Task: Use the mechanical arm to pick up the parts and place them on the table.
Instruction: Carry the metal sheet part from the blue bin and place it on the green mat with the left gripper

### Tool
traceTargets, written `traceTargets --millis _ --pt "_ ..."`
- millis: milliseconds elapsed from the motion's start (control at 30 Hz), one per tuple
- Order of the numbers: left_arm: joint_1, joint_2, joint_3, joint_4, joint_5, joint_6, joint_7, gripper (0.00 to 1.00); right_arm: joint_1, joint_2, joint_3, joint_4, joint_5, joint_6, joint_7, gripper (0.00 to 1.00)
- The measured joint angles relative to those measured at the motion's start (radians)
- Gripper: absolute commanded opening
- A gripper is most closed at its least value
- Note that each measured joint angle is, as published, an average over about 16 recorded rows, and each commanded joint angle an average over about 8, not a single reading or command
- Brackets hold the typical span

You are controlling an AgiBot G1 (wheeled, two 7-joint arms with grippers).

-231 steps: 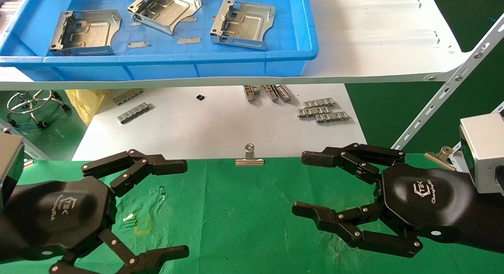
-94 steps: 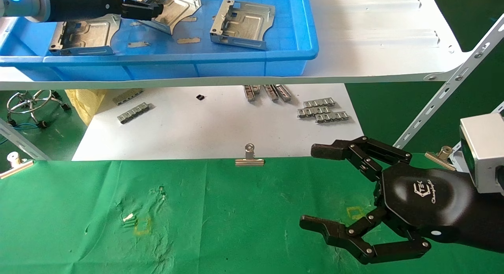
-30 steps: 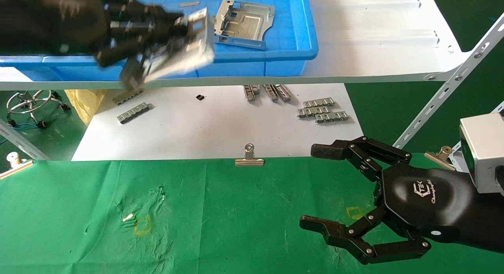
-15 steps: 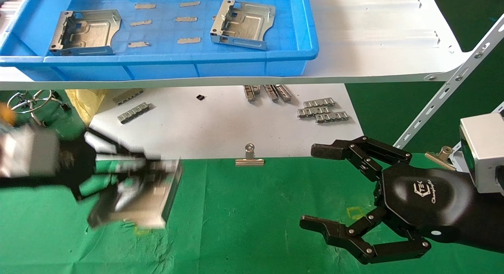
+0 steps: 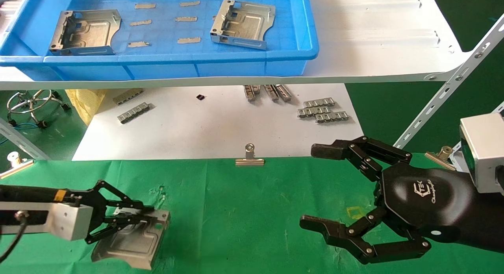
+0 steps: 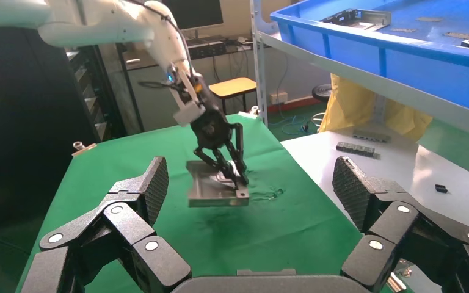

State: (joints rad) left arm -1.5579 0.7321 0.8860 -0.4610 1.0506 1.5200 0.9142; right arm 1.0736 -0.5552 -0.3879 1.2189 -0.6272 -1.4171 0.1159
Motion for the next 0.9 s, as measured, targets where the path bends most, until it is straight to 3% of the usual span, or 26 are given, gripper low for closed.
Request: traceTargets --millis 233,267,600,900 --pt "0.028 0.032 -0.010 0.113 -0.010 -0.031 0.115 0.89 0.000 0.000 0.000 0.000 0.000 0.000 0.000 1.00" --pt "0.030 0.036 -0.012 0.126 -0.012 -0.033 0.126 0.98 0.000 0.000 0.000 0.000 0.000 0.000 0.000 1.00" --pt "0.027 0.072 -0.010 0.219 -0.012 -0.014 0.166 1.00 0.000 0.000 0.000 0.000 0.000 0.000 0.000 1.00" --pt "0.032 0.071 -0.020 0.267 -0.066 0.048 0.026 1.00 0.000 0.000 0.000 0.000 0.000 0.000 0.000 1.00"
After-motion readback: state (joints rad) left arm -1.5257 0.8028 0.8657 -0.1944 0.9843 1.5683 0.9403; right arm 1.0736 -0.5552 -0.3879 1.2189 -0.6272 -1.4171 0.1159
